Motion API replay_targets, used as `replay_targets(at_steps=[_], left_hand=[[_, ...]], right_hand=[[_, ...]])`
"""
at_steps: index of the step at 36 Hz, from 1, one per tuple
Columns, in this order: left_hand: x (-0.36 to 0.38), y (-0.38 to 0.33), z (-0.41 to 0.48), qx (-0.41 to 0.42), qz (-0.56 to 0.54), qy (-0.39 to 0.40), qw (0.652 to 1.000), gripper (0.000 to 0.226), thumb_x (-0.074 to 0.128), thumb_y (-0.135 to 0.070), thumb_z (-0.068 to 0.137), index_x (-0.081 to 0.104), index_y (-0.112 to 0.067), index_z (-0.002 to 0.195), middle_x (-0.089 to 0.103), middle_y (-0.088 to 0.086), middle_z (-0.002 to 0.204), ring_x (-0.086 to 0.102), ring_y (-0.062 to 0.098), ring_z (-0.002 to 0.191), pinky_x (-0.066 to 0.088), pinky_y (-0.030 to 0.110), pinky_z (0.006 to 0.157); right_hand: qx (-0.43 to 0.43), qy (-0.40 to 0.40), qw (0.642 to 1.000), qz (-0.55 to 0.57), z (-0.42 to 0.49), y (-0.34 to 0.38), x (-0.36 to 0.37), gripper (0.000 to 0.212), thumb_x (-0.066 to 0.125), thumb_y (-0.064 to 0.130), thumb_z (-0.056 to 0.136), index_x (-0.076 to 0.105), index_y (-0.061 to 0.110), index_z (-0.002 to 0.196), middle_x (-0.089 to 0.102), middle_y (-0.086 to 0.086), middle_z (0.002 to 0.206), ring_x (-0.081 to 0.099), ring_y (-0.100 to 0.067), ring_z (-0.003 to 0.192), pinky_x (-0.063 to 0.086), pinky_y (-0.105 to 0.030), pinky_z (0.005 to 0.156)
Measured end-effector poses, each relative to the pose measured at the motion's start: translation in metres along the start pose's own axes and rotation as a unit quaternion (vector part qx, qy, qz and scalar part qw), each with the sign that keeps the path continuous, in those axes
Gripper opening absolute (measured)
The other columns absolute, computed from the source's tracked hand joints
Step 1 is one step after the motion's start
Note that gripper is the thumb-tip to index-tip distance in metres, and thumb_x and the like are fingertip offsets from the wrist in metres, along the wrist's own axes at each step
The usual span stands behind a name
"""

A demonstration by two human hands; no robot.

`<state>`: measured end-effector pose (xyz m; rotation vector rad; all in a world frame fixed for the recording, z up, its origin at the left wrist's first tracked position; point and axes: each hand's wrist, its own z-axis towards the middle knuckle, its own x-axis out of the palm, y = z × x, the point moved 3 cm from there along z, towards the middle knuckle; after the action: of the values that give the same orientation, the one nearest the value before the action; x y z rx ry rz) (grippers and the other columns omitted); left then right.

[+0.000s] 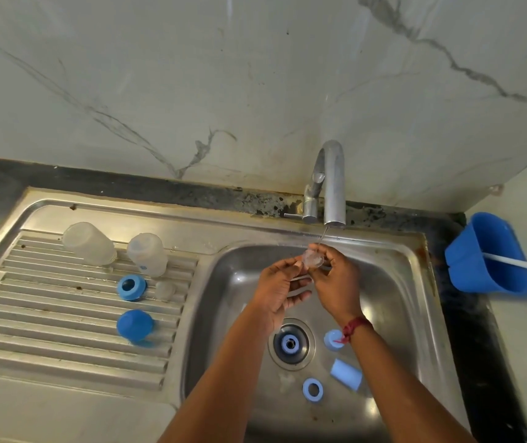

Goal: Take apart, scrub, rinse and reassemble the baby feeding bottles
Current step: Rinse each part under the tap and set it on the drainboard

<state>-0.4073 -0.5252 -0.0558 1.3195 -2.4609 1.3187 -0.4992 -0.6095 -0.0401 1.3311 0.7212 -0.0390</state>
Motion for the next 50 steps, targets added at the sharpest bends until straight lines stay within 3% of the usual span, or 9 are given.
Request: replay_targets(at_steps=[4, 12, 17, 20, 27, 31, 36, 45, 50], left_hand=[[-0.003, 0.001, 0.000, 0.015, 0.018, -0.025, 0.999, 0.014, 0.060, -0.014, 0.097, 0.068, -0.011, 0.108, 0.073, 0.005, 0.090, 0.067, 0.016, 0.082, 0.055, 0.035, 0.076], [-0.016, 0.001, 0.000, 0.034, 0.033, -0.058, 0.997, 0.013, 0.062, -0.011, 0.094, 0.069, -0.013, 0.105, 0.072, 0.003, 0.084, 0.064, 0.014, 0.077, 0.051, 0.031, 0.071], [-0.010, -0.001, 0.000, 0.047, 0.046, -0.052, 0.996, 0.017, 0.065, -0.013, 0.093, 0.069, -0.010, 0.110, 0.070, 0.004, 0.088, 0.062, 0.014, 0.078, 0.050, 0.030, 0.072], [-0.005, -0.003, 0.001, 0.064, 0.070, -0.052, 0.994, 0.020, 0.064, -0.012, 0.095, 0.067, -0.010, 0.114, 0.070, 0.003, 0.087, 0.064, 0.010, 0.073, 0.051, 0.029, 0.072], [-0.001, -0.009, -0.002, 0.077, 0.092, -0.044, 0.992, 0.021, 0.061, -0.029, 0.098, 0.068, -0.009, 0.100, 0.070, 0.002, 0.085, 0.063, 0.012, 0.076, 0.049, 0.028, 0.069], [0.001, -0.007, -0.004, 0.084, 0.111, -0.017, 0.990, 0.023, 0.064, -0.023, 0.096, 0.068, -0.003, 0.108, 0.069, 0.005, 0.091, 0.062, 0.012, 0.081, 0.051, 0.027, 0.070], [0.006, -0.008, -0.009, 0.090, 0.080, -0.014, 0.993, 0.029, 0.062, -0.028, 0.097, 0.069, -0.001, 0.107, 0.071, -0.002, 0.078, 0.067, 0.006, 0.070, 0.050, 0.027, 0.070], [0.009, -0.011, -0.010, 0.069, 0.107, -0.023, 0.992, 0.016, 0.059, -0.022, 0.099, 0.070, -0.010, 0.095, 0.071, 0.008, 0.090, 0.067, 0.015, 0.085, 0.052, 0.030, 0.071], [0.007, -0.011, -0.012, 0.064, 0.080, -0.060, 0.993, 0.013, 0.058, -0.012, 0.099, 0.068, -0.007, 0.093, 0.070, 0.006, 0.074, 0.067, 0.009, 0.062, 0.050, 0.027, 0.064]], right_hand=[[0.007, 0.019, 1.000, 0.001, -0.003, -0.002, 0.008, 0.036, 0.072, -0.002, 0.084, 0.068, 0.011, 0.118, 0.069, -0.001, 0.108, 0.066, -0.012, 0.096, 0.045, -0.002, 0.079], [-0.004, 0.016, 1.000, 0.004, -0.004, -0.006, 0.010, 0.034, 0.077, 0.000, 0.080, 0.068, 0.009, 0.112, 0.062, -0.001, 0.107, 0.061, -0.003, 0.092, 0.047, -0.004, 0.076], [-0.001, 0.042, 0.999, -0.012, -0.006, -0.007, 0.014, 0.042, 0.070, -0.004, 0.085, 0.066, 0.010, 0.124, 0.057, 0.003, 0.114, 0.059, -0.009, 0.101, 0.050, -0.014, 0.090], [0.017, 0.055, 0.998, -0.002, -0.008, -0.006, 0.015, 0.046, 0.069, -0.002, 0.086, 0.062, 0.012, 0.130, 0.060, 0.006, 0.112, 0.060, -0.006, 0.097, 0.045, -0.005, 0.084], [0.060, 0.033, 0.995, 0.071, 0.000, -0.010, -0.002, 0.023, 0.081, 0.013, 0.079, 0.066, 0.028, 0.087, 0.070, 0.011, 0.083, 0.064, 0.002, 0.075, 0.052, -0.016, 0.070], [0.050, 0.051, 0.995, 0.075, 0.001, -0.009, -0.006, 0.018, 0.077, 0.014, 0.084, 0.073, 0.024, 0.098, 0.072, 0.012, 0.088, 0.068, 0.002, 0.081, 0.056, -0.024, 0.074], [0.055, 0.079, 0.991, 0.089, 0.001, -0.014, -0.004, 0.017, 0.064, 0.015, 0.094, 0.073, 0.020, 0.108, 0.074, 0.008, 0.097, 0.071, -0.010, 0.090, 0.059, -0.031, 0.078], [0.095, 0.013, 0.987, 0.133, -0.005, -0.014, -0.009, 0.016, 0.067, 0.012, 0.092, 0.071, 0.028, 0.090, 0.075, 0.000, 0.084, 0.073, -0.017, 0.076, 0.062, -0.039, 0.074], [0.069, 0.021, 0.991, 0.114, -0.010, -0.003, -0.005, 0.010, 0.075, 0.018, 0.086, 0.073, 0.028, 0.085, 0.075, 0.007, 0.080, 0.071, -0.008, 0.076, 0.059, -0.029, 0.075]])
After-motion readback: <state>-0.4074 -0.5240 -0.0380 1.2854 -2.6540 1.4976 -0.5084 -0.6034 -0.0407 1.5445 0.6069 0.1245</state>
